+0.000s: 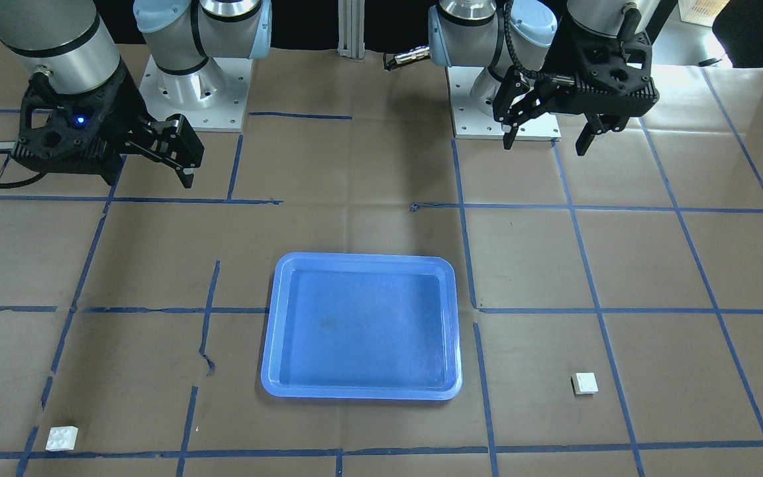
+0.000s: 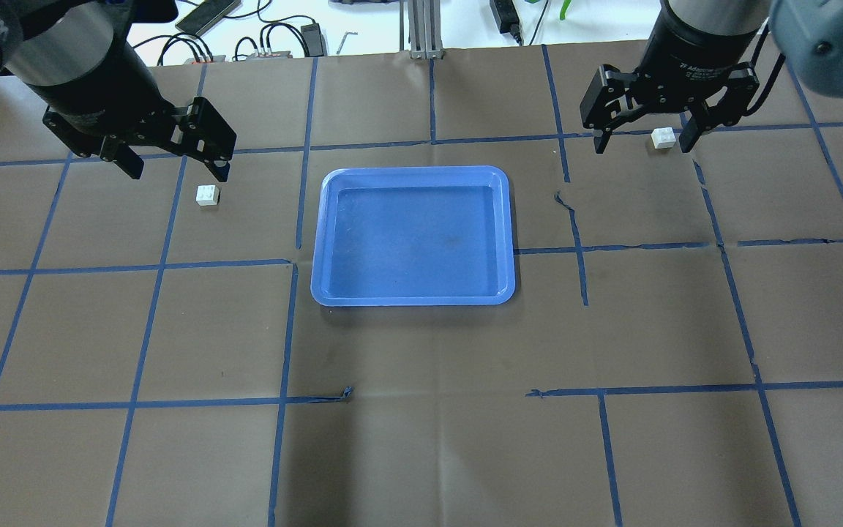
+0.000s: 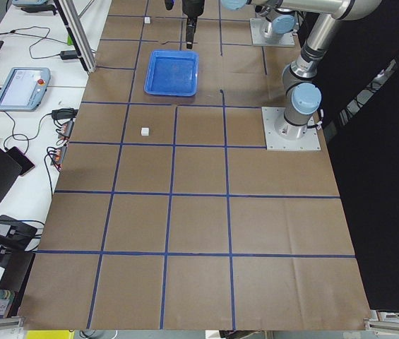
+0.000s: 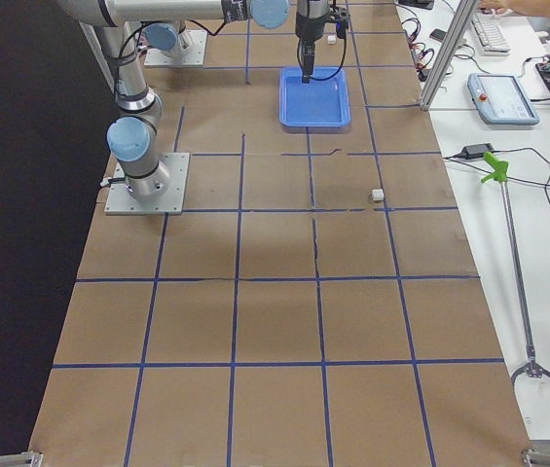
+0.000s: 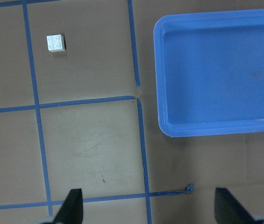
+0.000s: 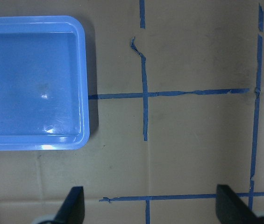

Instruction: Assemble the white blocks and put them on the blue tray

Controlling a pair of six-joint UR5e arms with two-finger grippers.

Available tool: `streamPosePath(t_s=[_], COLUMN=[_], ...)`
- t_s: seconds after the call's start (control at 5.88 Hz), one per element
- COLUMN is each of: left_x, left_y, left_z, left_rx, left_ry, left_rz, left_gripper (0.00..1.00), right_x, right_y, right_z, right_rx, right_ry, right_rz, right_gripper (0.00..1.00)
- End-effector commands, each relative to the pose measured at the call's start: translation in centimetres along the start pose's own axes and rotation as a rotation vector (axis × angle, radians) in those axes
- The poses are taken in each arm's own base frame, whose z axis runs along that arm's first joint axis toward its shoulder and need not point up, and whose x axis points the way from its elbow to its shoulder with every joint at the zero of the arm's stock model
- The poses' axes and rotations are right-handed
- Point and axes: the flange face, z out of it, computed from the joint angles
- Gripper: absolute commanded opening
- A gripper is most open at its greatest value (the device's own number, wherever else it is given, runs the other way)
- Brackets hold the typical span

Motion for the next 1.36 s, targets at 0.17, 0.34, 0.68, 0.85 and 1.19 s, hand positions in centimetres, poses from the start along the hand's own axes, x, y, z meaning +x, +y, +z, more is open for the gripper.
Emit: streamPosePath(t_s=[0.17,0.34,0.68,0.85,1.19], left_x=[0.0,-0.1,-2.4,-6.6,-14.7], left_y=[0.5,0.5,0.0,-0.9,-4.0], left_z=[-0.1,-0.1,-0.3,1.3,5.1], left_rx=[-0.012,-0.014,-0.005,-0.04,-0.062], left_ry=[0.001,0.001,0.0,0.007,0.012], left_rz=[-0.001,0.0,-0.024,-0.105,-0.175], left_gripper=[0.99,0.99,0.99,0.99,0.99], right_x=[0.0,0.0,0.0,0.0,0.1], right_y=[0.0,0.0,-0.1,-0.1,-0.6], right_z=[0.0,-0.1,-0.2,-0.2,0.2], right_rx=[0.002,0.004,0.006,0.007,0.012], right_ry=[0.001,0.003,0.003,0.001,0.002], right_rz=[0.004,0.005,0.005,0.005,-0.121], right_gripper=[1.0,1.0,1.0,1.0,1.0])
